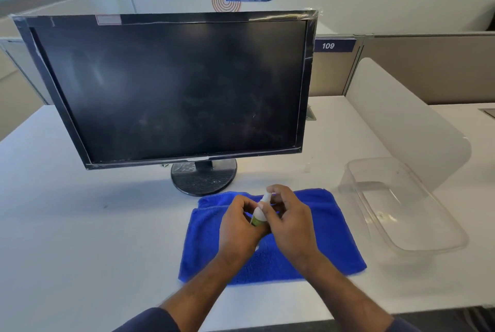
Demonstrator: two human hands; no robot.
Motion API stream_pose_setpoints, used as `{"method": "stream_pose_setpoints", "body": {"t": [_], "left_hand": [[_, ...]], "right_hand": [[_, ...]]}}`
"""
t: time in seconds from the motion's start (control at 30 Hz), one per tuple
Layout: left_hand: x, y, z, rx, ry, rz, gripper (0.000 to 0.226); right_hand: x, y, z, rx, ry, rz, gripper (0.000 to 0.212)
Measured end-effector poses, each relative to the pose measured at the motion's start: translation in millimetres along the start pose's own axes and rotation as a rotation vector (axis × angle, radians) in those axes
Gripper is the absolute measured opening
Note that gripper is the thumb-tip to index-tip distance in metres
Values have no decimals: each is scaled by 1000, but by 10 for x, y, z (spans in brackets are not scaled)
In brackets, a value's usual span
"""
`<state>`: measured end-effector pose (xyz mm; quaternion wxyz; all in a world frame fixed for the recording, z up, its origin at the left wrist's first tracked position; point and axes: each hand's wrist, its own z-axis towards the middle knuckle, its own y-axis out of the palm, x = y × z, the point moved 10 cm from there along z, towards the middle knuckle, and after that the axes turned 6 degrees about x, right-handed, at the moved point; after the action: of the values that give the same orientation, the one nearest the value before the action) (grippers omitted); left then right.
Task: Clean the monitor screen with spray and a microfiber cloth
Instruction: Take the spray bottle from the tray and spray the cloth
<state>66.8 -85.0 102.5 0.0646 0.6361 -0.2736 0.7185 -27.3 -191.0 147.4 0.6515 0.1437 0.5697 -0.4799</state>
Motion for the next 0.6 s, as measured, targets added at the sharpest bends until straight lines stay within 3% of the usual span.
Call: {"method": "stream_pose_setpoints", "body": {"t": [0.23, 0.37, 0.5, 0.6], "left_hand": [[-189, 48, -181, -269, -55, -66, 53], [-316, 25, -284, -358, -44, 28, 26], [-297, 25, -319, -326, -52, 31, 25], [-274, 44, -339, -267, -74, -24, 34]], "right_hand": [[-68, -85, -36, 54, -4, 37, 21], [-78, -133, -44, 64, -5, 91, 22], [-7, -113, -129, 55, 6, 48, 25], [117, 1, -218, -40, 81, -11, 52]]}}
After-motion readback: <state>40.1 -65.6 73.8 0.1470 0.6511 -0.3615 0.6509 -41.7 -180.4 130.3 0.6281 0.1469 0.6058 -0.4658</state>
